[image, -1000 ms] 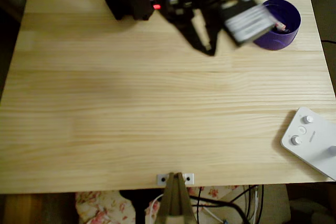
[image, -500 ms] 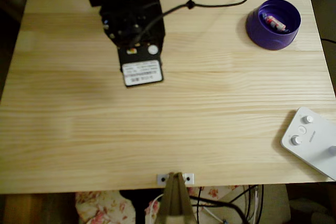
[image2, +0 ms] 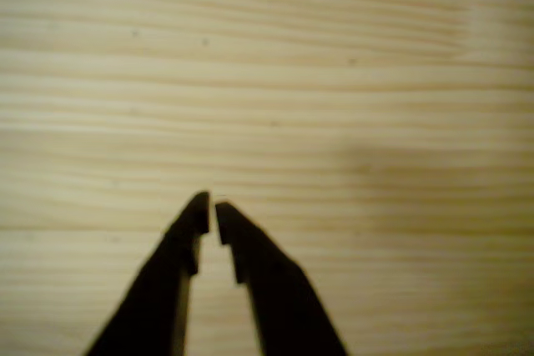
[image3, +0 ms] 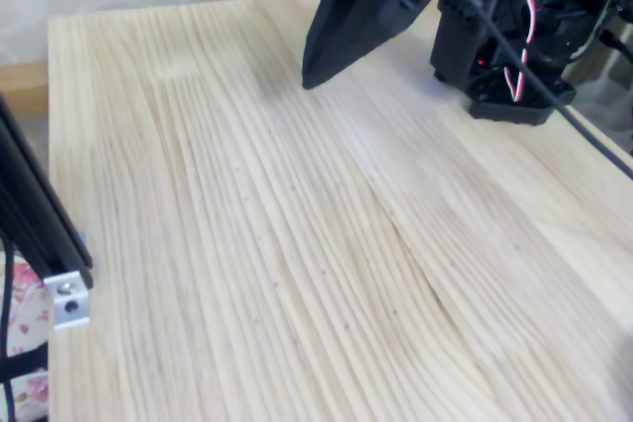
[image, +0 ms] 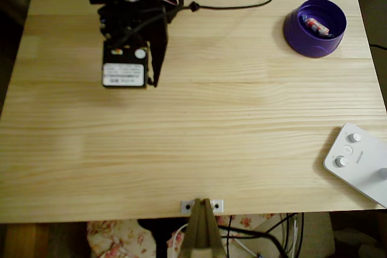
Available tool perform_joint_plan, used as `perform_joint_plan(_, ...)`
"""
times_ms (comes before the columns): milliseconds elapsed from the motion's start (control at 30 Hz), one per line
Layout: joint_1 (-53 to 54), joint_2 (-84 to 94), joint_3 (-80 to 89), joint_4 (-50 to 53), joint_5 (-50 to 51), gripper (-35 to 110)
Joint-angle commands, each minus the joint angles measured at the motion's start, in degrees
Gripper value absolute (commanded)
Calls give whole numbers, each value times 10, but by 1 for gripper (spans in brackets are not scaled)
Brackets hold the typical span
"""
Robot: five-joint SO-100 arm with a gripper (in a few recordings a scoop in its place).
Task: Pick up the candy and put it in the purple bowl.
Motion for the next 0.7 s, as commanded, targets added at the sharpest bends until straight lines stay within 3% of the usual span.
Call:
perform_joint_plan(0, 5, 122, 27, 38, 1, -1)
perform_joint_plan(667, 31, 180, 109, 70, -19, -1)
